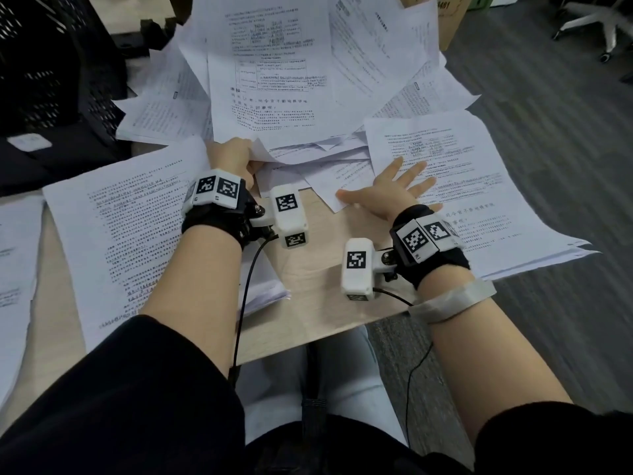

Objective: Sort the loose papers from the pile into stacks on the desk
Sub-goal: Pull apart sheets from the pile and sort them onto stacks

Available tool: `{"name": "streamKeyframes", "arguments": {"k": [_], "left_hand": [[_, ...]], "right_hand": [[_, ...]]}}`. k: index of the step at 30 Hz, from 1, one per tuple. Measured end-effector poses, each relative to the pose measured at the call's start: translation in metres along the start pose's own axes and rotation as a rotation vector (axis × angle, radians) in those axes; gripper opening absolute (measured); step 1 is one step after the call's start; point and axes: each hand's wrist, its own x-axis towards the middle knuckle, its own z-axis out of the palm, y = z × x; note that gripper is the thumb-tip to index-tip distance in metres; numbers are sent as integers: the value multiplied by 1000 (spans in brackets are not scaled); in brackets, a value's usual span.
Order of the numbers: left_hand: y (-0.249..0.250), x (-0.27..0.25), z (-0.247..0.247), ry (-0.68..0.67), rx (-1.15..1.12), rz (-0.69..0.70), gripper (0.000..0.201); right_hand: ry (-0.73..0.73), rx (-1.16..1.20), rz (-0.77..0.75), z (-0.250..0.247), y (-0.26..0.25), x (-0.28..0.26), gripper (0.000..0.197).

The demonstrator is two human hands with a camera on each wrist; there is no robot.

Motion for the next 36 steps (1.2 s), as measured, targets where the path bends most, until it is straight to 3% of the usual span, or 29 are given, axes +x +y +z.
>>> {"name": "streamKeyframes", "arguments": {"k": [2, 6, 8, 11, 14, 16, 18, 21, 22, 23, 29, 33, 36], "left_hand": [[-2, 0, -1, 56, -29, 7, 46], [1, -18, -1, 50, -71, 38, 15], [10, -42, -30, 79, -145, 132, 23], [15, -44, -29, 87, -173, 208, 32], [19, -56, -30, 100, -182, 240, 28], [21, -59, -31, 109, -173, 244, 25], [19, -62, -36, 96, -189, 258, 23], [17, -68, -48, 94, -199, 274, 27], [16, -71, -52, 100, -208, 275, 28], [15, -73, -55, 106, -215, 278, 29], [11, -83, -67, 115, -205, 264, 25], [8, -83, -73, 120, -216, 263, 34], [8, -81, -79, 136, -231, 269, 28]], "right_hand": [[9, -2, 1, 0, 1, 3, 122], [24, -13, 29, -1, 4, 7, 121], [42, -22, -31, 8, 0, -18, 121], [64, 7, -12, 5, -1, -11, 120], [67, 69, -6, 4, 5, -3, 117], [138, 191, -18, 1, 6, 1, 104], [315, 330, -77, 0, 3, -2, 79], [527, 513, -304, -1, -8, -12, 33], [511, 569, -380, 0, -13, -15, 27], [480, 618, -416, 2, -17, -16, 33], [199, 804, -311, 12, -29, -5, 34], [227, 806, -307, 14, -33, -2, 39], [257, 813, -379, 15, -39, -4, 44]]}}
